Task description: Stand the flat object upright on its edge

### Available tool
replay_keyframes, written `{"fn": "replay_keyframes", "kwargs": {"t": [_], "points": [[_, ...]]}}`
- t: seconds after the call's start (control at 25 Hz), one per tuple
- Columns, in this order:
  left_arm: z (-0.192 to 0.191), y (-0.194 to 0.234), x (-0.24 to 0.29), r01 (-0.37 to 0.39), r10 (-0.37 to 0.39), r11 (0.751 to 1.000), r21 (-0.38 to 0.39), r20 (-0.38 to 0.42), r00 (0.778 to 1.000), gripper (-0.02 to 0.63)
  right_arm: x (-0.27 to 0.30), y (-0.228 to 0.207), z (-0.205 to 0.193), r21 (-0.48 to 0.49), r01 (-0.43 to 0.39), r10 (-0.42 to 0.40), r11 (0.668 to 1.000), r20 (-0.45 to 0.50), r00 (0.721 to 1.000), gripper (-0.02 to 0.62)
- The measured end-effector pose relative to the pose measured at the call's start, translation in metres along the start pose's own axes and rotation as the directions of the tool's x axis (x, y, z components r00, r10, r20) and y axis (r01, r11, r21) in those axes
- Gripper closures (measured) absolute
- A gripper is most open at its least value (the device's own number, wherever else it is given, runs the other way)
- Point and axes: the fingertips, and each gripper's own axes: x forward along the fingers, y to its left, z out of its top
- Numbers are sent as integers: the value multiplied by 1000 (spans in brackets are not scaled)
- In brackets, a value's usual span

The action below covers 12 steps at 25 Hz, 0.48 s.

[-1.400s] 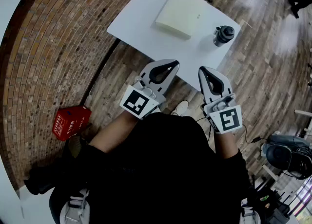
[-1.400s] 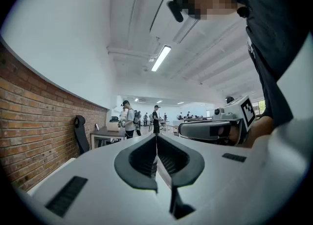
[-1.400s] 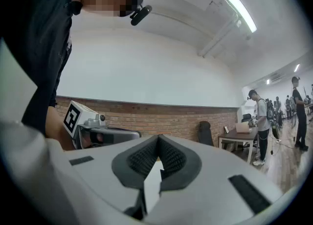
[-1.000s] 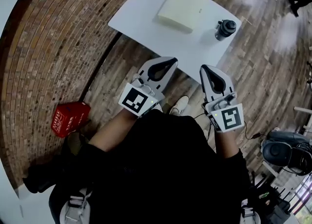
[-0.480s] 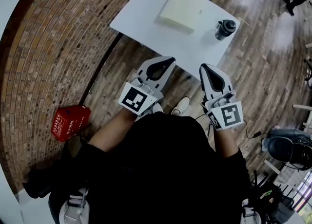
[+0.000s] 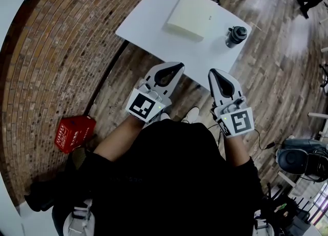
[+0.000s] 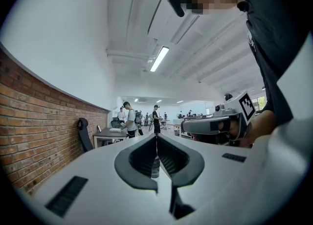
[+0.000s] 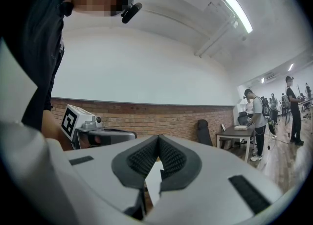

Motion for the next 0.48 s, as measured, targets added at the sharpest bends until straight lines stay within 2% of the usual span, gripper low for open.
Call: {"fn": "replay_keyframes", "kwargs": {"t": [0.48], "points": [[4,7,29,-42,42,999,21,-13,999,586,5,-29,0,-16,-30,30,999,5,1000,588]]}}
